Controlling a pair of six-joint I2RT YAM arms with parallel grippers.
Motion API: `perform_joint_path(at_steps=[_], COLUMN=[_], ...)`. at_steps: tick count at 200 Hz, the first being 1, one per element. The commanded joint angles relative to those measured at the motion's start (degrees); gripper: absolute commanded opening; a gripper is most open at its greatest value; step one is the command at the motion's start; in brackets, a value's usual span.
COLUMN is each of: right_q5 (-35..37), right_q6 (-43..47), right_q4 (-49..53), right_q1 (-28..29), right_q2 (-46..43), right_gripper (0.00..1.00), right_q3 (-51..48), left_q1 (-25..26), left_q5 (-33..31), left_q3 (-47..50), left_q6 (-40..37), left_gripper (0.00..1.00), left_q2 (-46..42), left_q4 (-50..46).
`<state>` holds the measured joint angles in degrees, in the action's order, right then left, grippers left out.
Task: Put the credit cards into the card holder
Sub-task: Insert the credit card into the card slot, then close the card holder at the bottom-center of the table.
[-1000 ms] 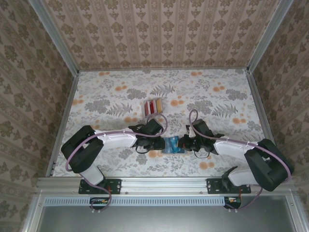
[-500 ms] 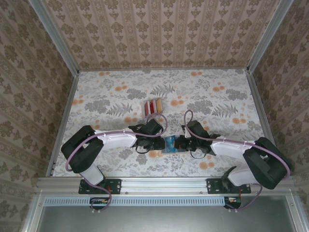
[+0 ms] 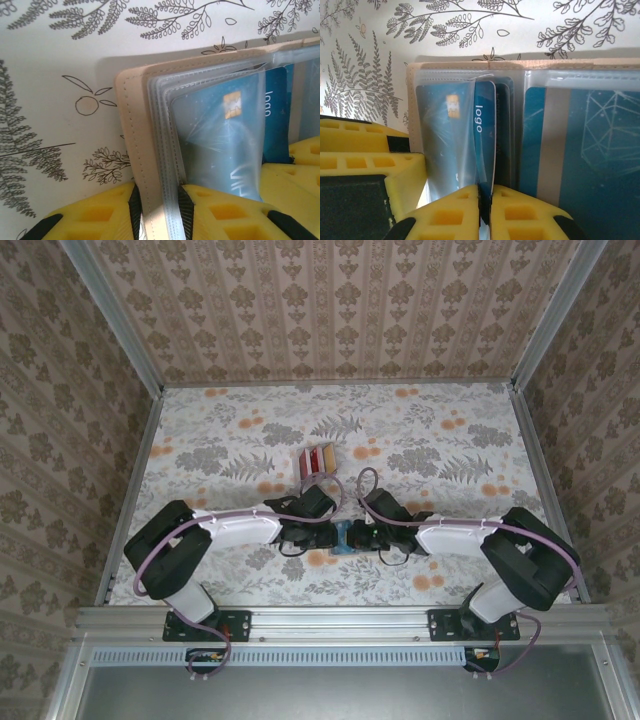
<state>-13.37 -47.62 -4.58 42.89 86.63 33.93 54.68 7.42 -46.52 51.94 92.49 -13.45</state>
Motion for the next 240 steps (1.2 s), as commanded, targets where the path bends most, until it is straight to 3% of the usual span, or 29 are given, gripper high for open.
perform_joint_path(at_steps=[1, 38, 79, 186, 240], right_q5=[0.4, 4.5, 7.9, 17.2, 15.1], right_q6=[0.1, 1.0, 2.0, 7.1, 6.1], right_q4=[4.6, 11.5, 18.8, 40.0, 37.6], right_q1=[2.4, 2.2, 1.1, -4.7, -5.4], right_q2=[1.6, -5.3, -13.7, -30.7, -30.1], right_gripper=[0.16, 0.31, 0.39, 0.42, 0.44], right_q3=[0.0, 0.3, 0.8, -0.1, -3.2], left_q1=[0.9, 0.9, 0.8, 0.7, 0.7], left_q5=[1.3, 1.2, 0.8, 0.0, 0.9], left_q3=[1.7, 1.9, 1.9, 2.3, 0.4], left_q6=[1.1, 1.2, 1.1, 1.0, 0.4], left_gripper=[0.33, 0.33, 0.32, 0.32, 0.34], left_q2=[1.3, 1.3, 1.3, 0.6, 2.1], left_q4=[0.5, 0.9, 1.0, 0.9, 0.7])
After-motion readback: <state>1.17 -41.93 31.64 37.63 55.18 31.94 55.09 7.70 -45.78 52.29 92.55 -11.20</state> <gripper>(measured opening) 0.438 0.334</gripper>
